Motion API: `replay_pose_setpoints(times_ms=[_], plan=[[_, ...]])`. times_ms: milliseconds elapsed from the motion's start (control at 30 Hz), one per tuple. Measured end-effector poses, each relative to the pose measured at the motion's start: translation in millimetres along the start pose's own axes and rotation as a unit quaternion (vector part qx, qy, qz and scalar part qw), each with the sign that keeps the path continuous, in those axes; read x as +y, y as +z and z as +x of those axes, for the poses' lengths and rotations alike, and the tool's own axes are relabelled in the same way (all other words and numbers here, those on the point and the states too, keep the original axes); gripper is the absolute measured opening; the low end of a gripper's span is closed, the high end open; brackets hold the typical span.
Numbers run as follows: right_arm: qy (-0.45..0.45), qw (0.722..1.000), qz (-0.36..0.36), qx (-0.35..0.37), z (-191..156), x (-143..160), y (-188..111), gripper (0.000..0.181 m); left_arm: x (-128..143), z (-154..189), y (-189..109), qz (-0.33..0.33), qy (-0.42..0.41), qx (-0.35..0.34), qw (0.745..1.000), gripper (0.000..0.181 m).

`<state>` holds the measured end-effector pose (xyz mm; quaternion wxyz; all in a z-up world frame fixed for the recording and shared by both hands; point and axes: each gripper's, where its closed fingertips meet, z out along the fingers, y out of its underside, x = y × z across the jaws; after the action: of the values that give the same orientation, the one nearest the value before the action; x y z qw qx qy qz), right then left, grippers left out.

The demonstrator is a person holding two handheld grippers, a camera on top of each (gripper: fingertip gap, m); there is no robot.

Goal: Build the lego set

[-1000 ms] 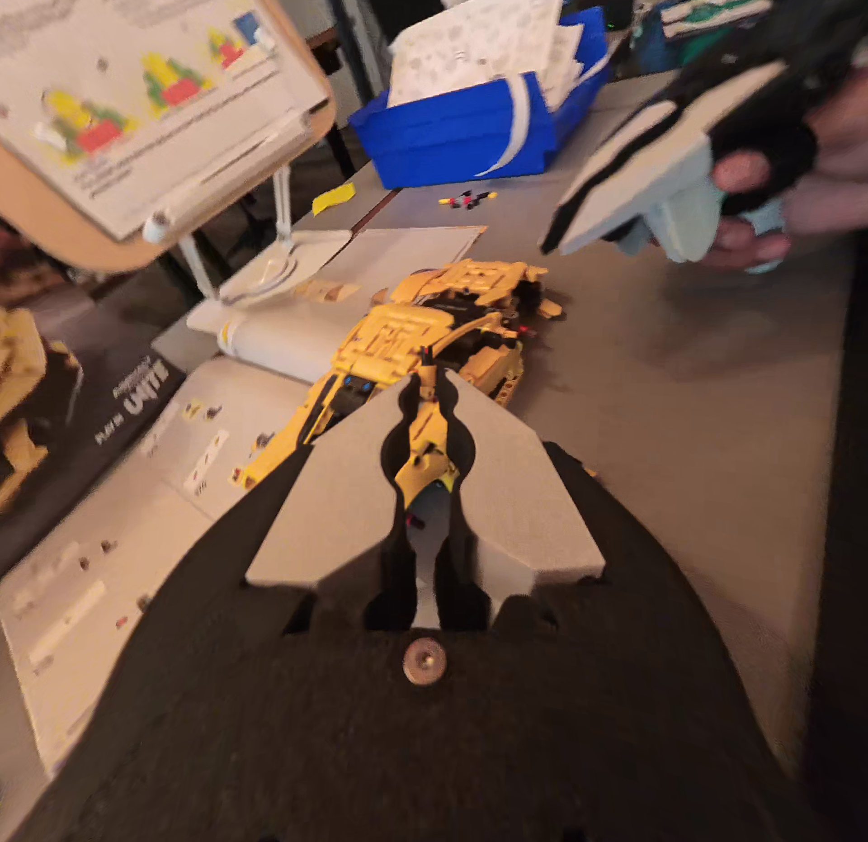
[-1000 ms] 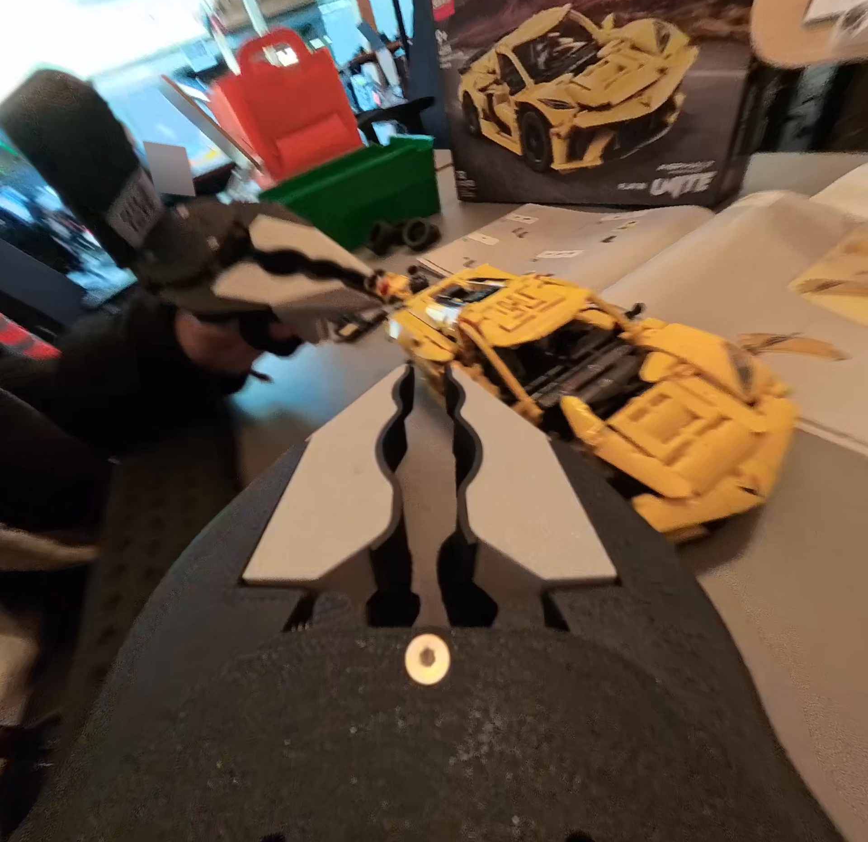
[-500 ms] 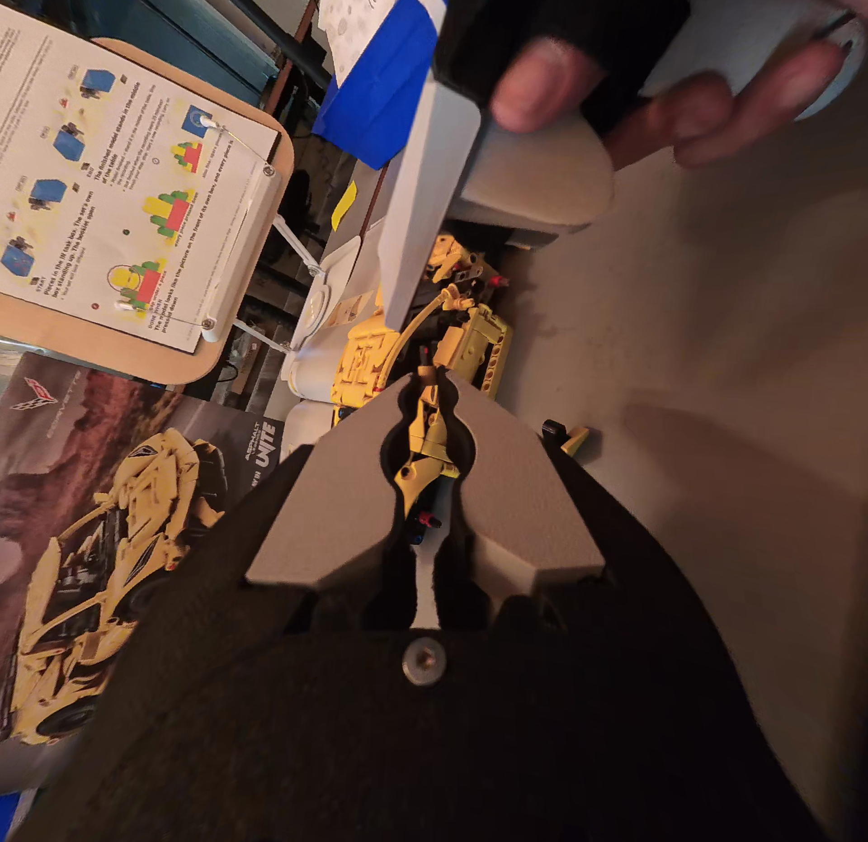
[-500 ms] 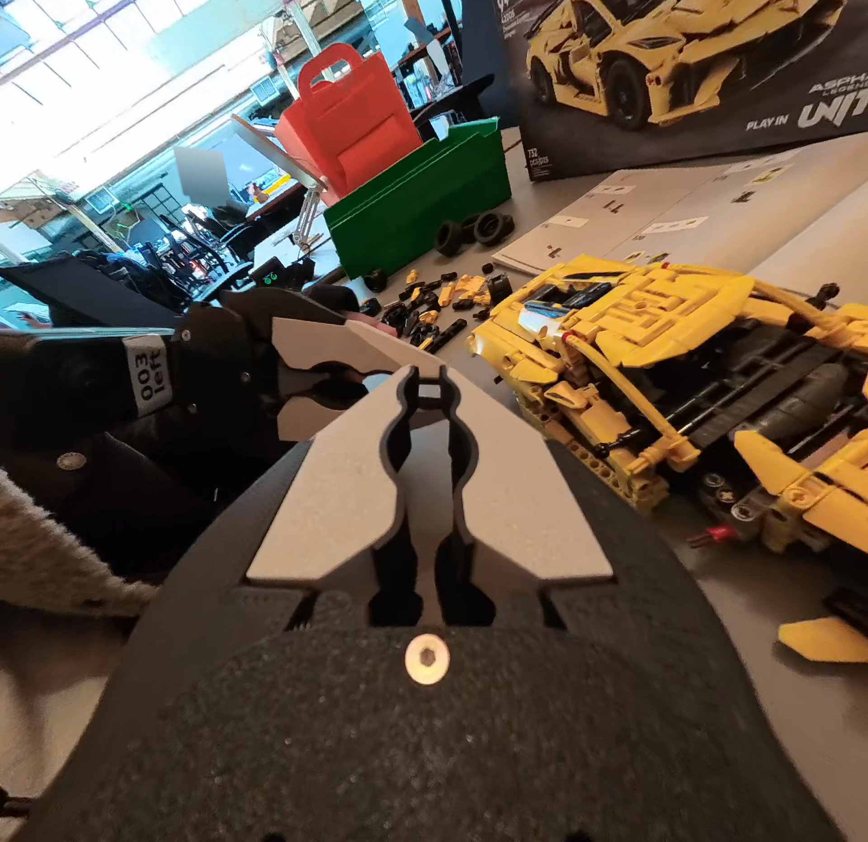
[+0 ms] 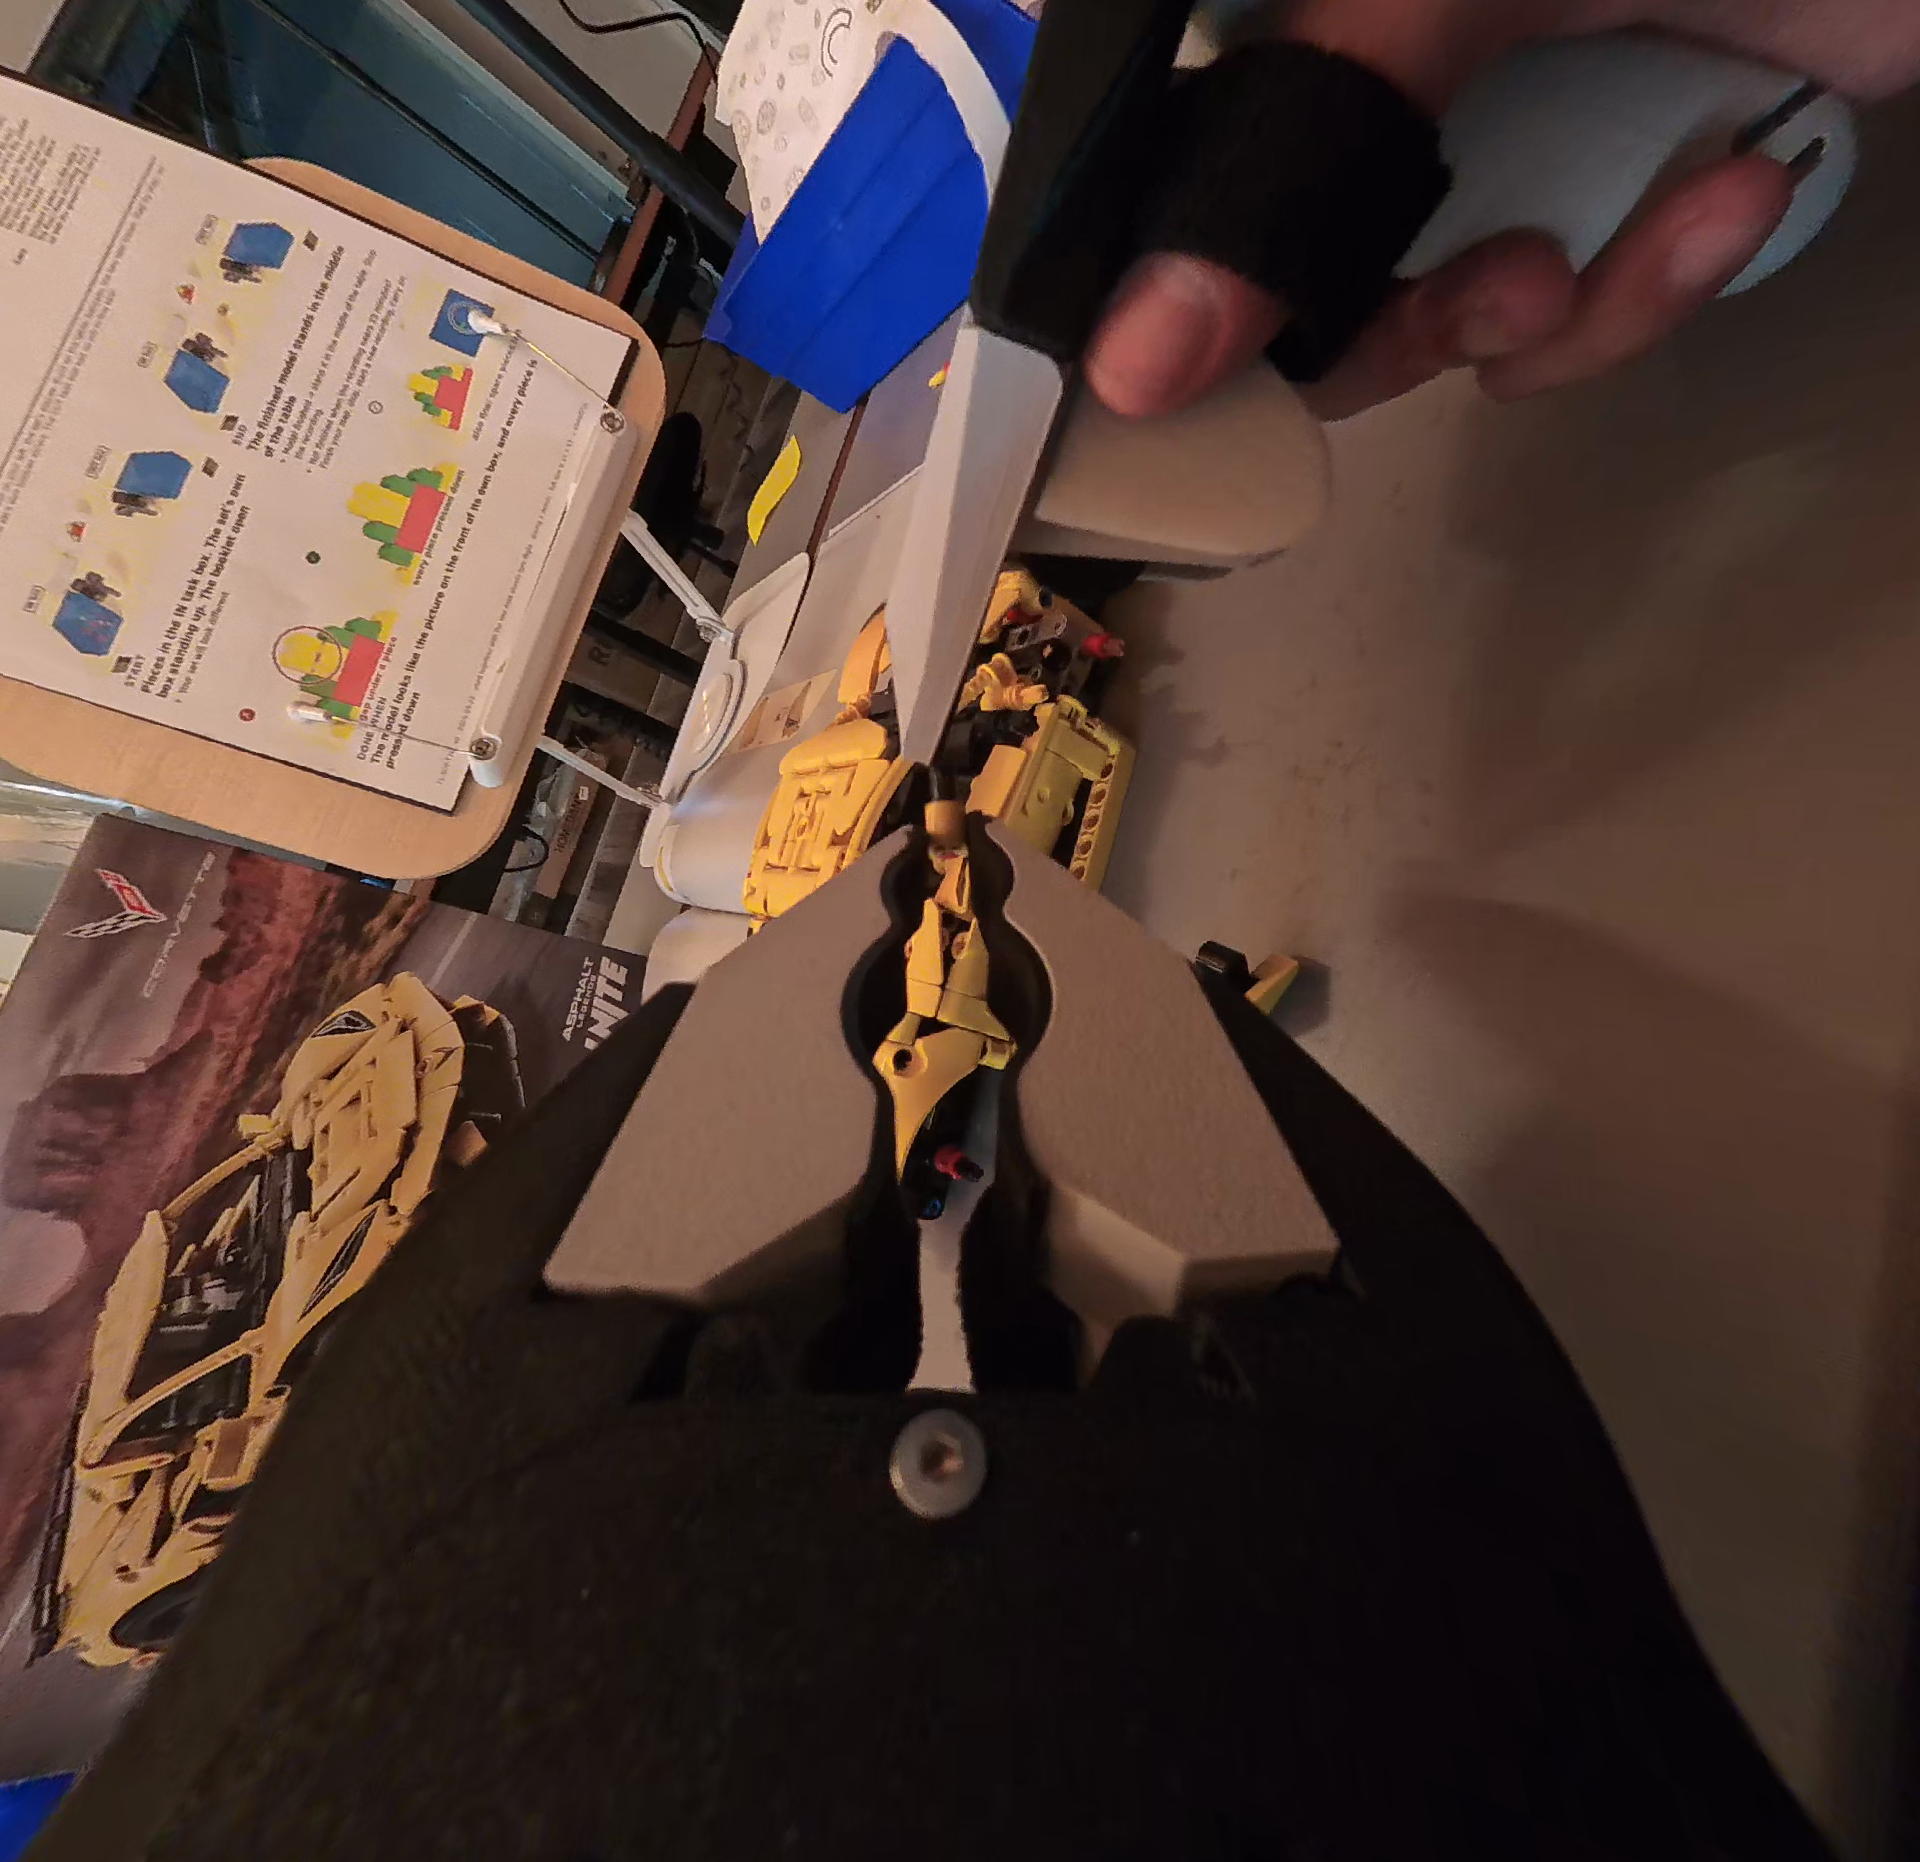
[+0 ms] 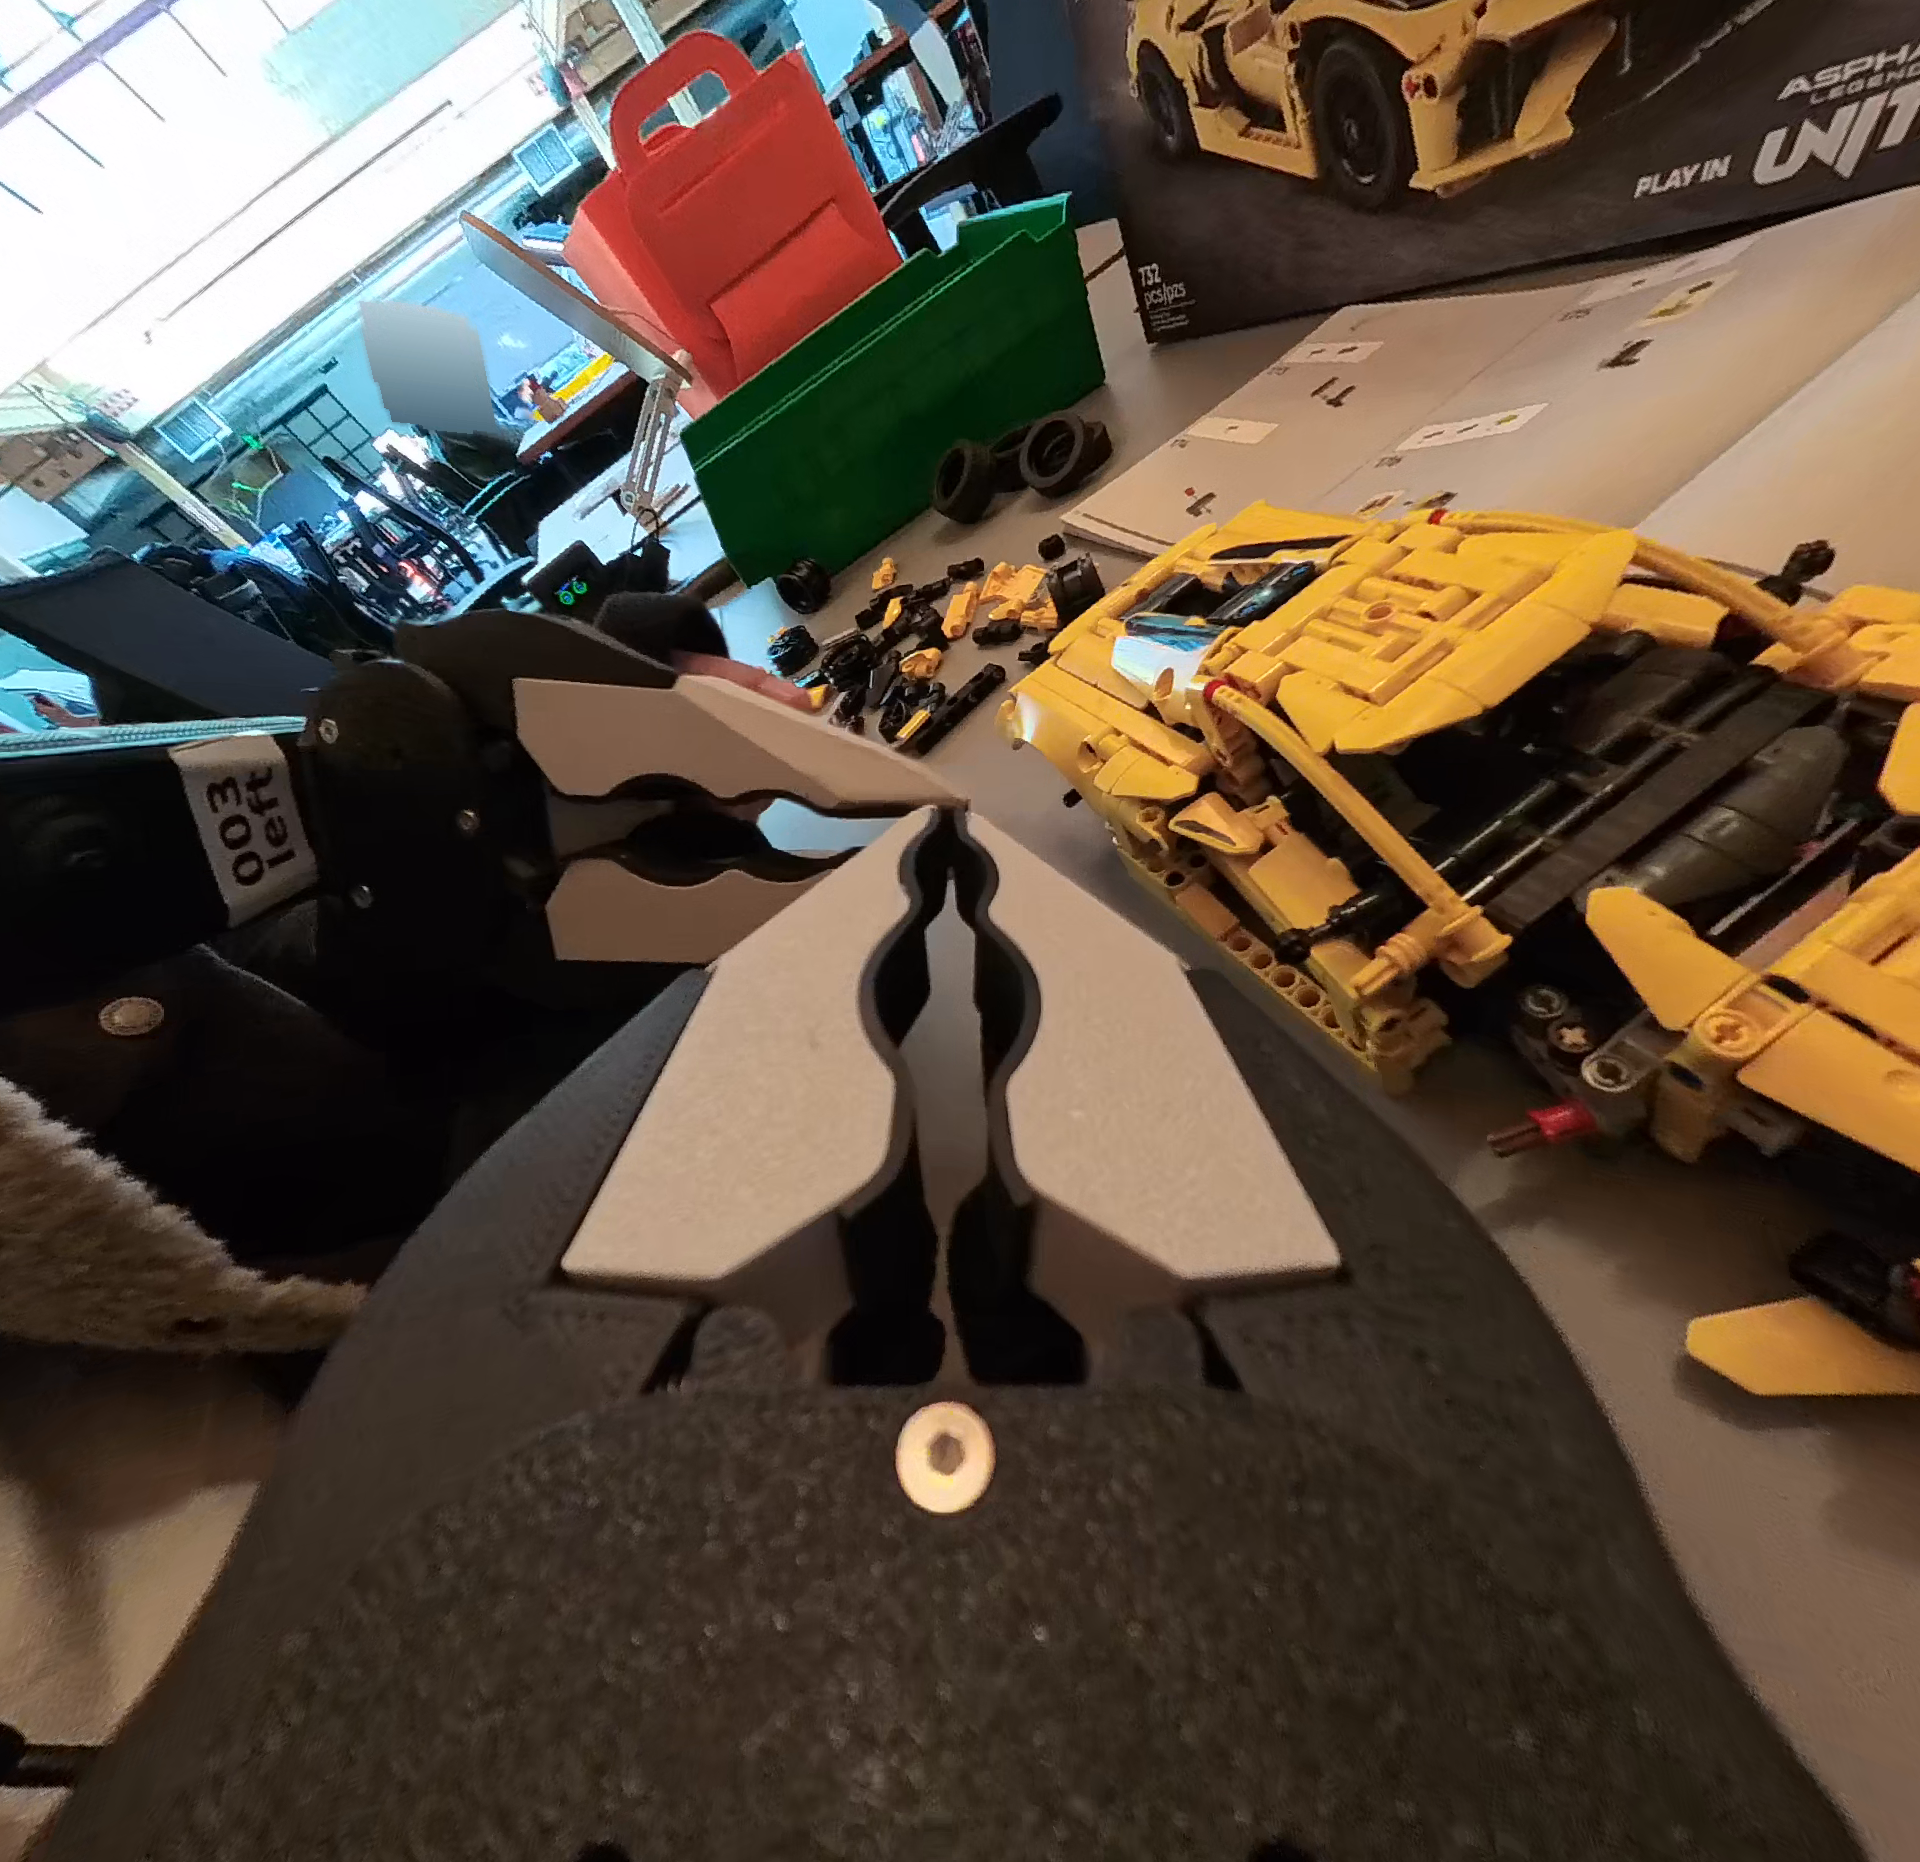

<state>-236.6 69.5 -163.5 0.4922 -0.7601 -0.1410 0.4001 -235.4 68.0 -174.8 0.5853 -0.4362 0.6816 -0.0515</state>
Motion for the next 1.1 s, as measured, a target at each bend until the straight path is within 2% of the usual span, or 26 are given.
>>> replay_pose_setpoints(times_ms=[167,300,367,467,633,933,1100], plan=[[0.024,1.0,-0.004,-0.003,5.1,2.5,-0.6,0.0,-11.3,3.2,-4.2,0.03,0.002,0.006,1.0,0.006],[0.024,1.0,0.018,-0.008,4.9,-5.3,-4.8,0.002,-4.8,0.8,-1.8,0.013,0.005,0.0,1.0,0.007],[-0.004,1.0,0.024,0.007,8.4,-8.7,-8.1,0.014,-4.1,-1.0,-2.2,0.011,0.0,-0.002,1.0,0.006],[-0.082,0.996,0.005,0.031,6.6,-3.8,-7.0,0.021,-1.1,-1.8,-1.3,0.003,0.003,-0.005,1.0,0.007],[-0.15,0.986,-0.033,0.063,2.2,7.6,3.3,0.018,2.3,-1.9,0.2,-0.009,0.007,-0.007,1.0,0.006],[-0.142,0.987,-0.01,0.074,7.6,-2.4,-2.2,0.016,20.0,-10.0,2.7,-0.033,-0.024,-0.005,0.999,0.007],[-0.155,0.986,-0.025,0.059,-1.2,4.9,3.3,0.019,12.5,-1.9,5.6,-0.031,0.002,-0.002,1.0,0.007]])
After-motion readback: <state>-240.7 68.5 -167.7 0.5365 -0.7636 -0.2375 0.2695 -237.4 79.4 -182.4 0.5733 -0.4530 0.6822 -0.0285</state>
